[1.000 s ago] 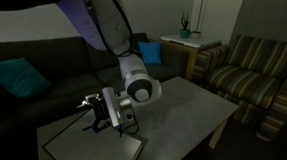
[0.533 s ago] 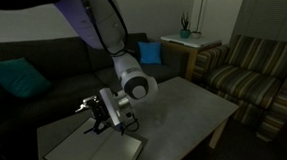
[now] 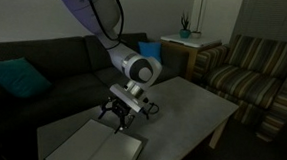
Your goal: Close the book
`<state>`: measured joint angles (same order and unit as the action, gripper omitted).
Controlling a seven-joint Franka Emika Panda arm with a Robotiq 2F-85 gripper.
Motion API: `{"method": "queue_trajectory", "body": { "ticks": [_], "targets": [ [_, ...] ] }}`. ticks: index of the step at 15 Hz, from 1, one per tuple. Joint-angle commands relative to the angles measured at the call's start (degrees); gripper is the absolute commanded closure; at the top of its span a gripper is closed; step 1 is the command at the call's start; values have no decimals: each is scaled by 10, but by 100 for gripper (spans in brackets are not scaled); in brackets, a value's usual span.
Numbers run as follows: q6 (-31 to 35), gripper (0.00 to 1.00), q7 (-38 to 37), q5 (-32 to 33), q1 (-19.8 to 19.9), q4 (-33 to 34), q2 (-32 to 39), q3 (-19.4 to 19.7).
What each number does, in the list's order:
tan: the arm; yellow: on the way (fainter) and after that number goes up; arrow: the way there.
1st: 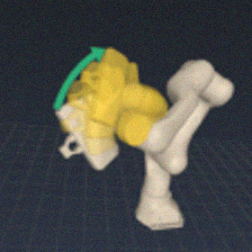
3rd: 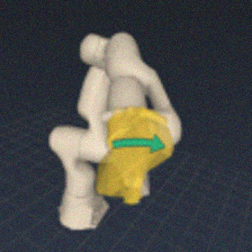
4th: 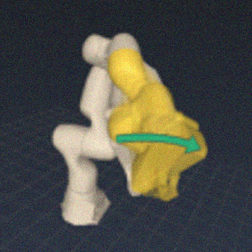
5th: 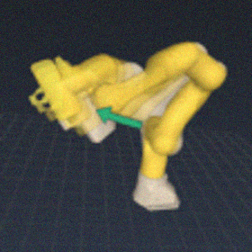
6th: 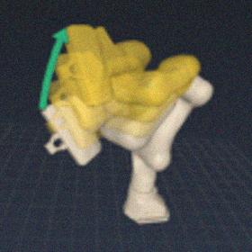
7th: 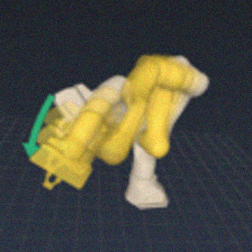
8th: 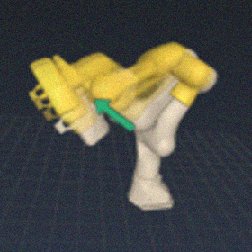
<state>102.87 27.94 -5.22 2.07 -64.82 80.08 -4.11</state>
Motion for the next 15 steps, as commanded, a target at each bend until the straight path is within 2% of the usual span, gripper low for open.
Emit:
{"method": "queue_trajectory", "body": {
  "ticks": [1,7,8,12,15],
  "targets": [
    [121,0,6,40,-19,-123,-89,28],
    [375,0,-8,102,-42,-281,-188,64],
    [420,0,-23,134,-31,-302,-200,54],
    [600,0,-75,202,-43,-406,-247,76],
    [693,0,-109,235,-59,-465,-267,105]
  ]
}}
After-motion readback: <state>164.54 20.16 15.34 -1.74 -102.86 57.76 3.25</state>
